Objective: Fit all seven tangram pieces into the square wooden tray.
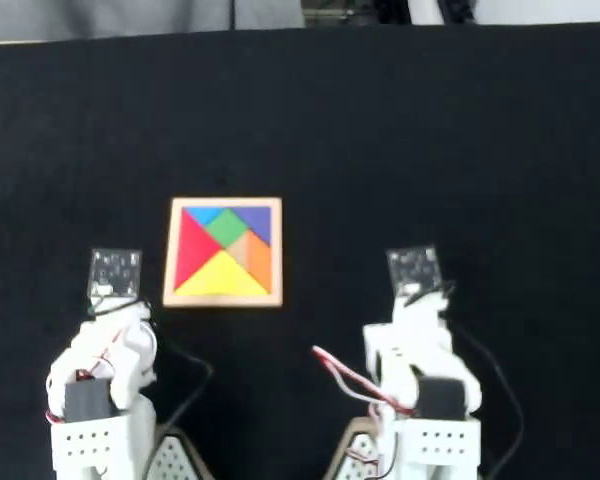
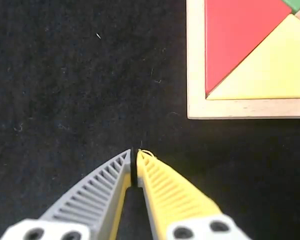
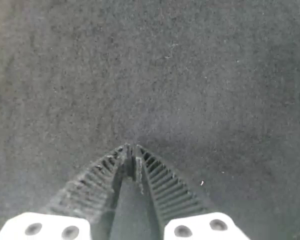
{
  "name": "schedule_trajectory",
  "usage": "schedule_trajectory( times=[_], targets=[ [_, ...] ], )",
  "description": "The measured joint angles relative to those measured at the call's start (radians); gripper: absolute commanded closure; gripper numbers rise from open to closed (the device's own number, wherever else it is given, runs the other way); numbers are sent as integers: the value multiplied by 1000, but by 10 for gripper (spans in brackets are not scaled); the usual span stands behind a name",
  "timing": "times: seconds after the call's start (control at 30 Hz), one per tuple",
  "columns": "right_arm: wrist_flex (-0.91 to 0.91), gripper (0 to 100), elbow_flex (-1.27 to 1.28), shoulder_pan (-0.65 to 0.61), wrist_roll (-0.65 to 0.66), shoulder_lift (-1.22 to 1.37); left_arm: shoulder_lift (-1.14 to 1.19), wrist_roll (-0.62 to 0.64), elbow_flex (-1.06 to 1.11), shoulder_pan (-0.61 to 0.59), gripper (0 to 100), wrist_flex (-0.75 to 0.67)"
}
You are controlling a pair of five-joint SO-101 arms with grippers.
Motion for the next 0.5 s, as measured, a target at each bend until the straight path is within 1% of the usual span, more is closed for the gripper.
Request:
schedule_trajectory(
  times=[0.5],
  targets=[
    [0,987,0,0,0,0,0,0,0,0,968,0]
  ],
)
